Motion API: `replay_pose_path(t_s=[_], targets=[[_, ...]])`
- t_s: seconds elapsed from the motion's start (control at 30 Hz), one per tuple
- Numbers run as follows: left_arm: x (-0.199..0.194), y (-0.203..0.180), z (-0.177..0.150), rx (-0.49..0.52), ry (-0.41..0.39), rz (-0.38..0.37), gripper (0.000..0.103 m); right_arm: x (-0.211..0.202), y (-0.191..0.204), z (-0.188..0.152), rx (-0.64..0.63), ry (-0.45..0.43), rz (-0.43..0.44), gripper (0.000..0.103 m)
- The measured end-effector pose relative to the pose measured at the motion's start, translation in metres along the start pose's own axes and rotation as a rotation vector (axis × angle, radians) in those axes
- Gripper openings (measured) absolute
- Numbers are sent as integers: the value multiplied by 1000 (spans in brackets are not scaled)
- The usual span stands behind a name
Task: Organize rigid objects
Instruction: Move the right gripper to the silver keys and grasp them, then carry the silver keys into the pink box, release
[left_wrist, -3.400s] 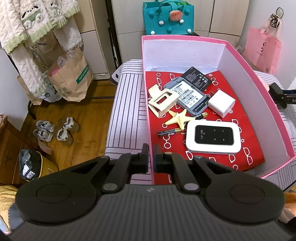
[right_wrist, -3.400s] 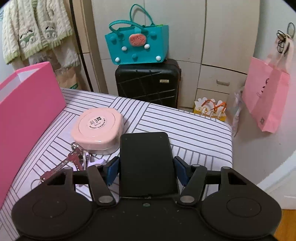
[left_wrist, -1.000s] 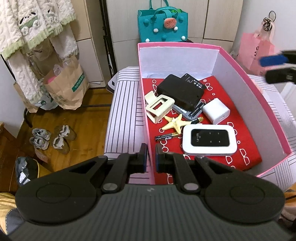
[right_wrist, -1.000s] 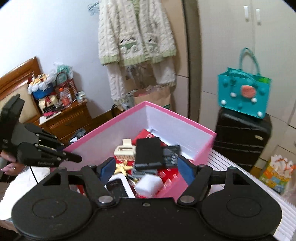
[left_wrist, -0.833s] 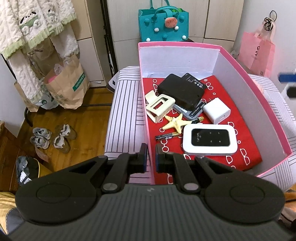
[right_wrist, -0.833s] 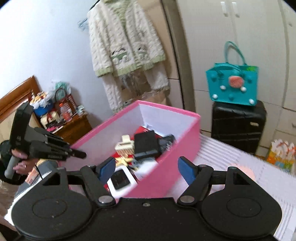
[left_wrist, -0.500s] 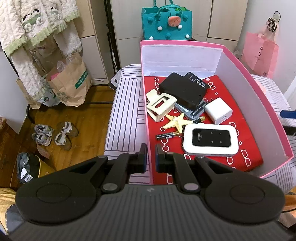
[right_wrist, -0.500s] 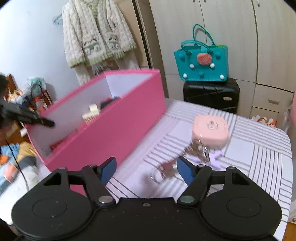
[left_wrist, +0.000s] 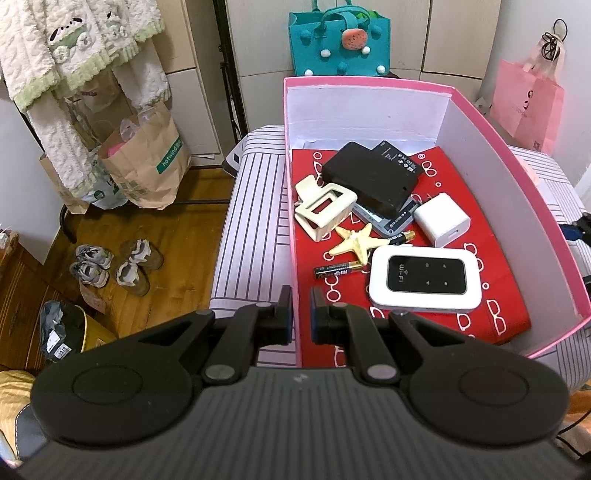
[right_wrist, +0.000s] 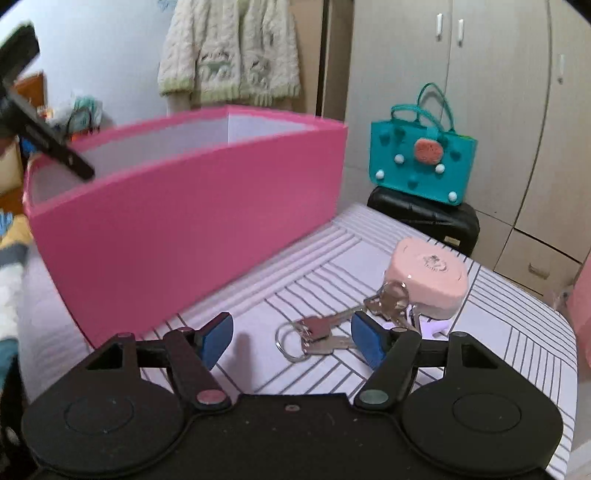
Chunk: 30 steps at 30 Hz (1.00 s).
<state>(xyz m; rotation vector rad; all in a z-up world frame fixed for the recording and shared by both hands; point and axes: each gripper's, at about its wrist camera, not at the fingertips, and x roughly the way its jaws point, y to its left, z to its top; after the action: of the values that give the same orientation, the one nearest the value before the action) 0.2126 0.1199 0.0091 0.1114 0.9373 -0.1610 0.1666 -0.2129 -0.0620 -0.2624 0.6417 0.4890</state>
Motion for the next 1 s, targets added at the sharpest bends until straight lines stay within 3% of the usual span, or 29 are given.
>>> replay_pose_path(t_s=[0.07, 0.17, 0.23, 0.3, 0.33, 0.37, 0.63, 1.0], targets=[[-1, 0, 0, -2, 0, -1, 8, 1, 0, 0, -13, -5, -11, 64], [-1, 0, 0, -1, 1, 0, 8, 2, -6, 2, 23, 7, -10, 46], [-1, 0, 0, 0, -1, -1, 8, 4, -7, 3, 30, 16, -21, 23], [-1, 1, -1, -11, -2, -2, 8, 5, -7, 4, 26, 22, -23, 20], [-1, 2, -1, -18, -3, -4, 8, 4, -6, 4, 25, 20, -25, 7], [-1, 2, -1, -18, -4, -5, 8, 5, -4, 5, 18, 19, -34, 5], [-2, 5, -3, -12, -9, -10, 8, -3, -18, 14, 162, 1, 6, 5], [3, 2, -3, -8, -4, -26, 8, -43, -34, 66, 288, -73, 118, 5]])
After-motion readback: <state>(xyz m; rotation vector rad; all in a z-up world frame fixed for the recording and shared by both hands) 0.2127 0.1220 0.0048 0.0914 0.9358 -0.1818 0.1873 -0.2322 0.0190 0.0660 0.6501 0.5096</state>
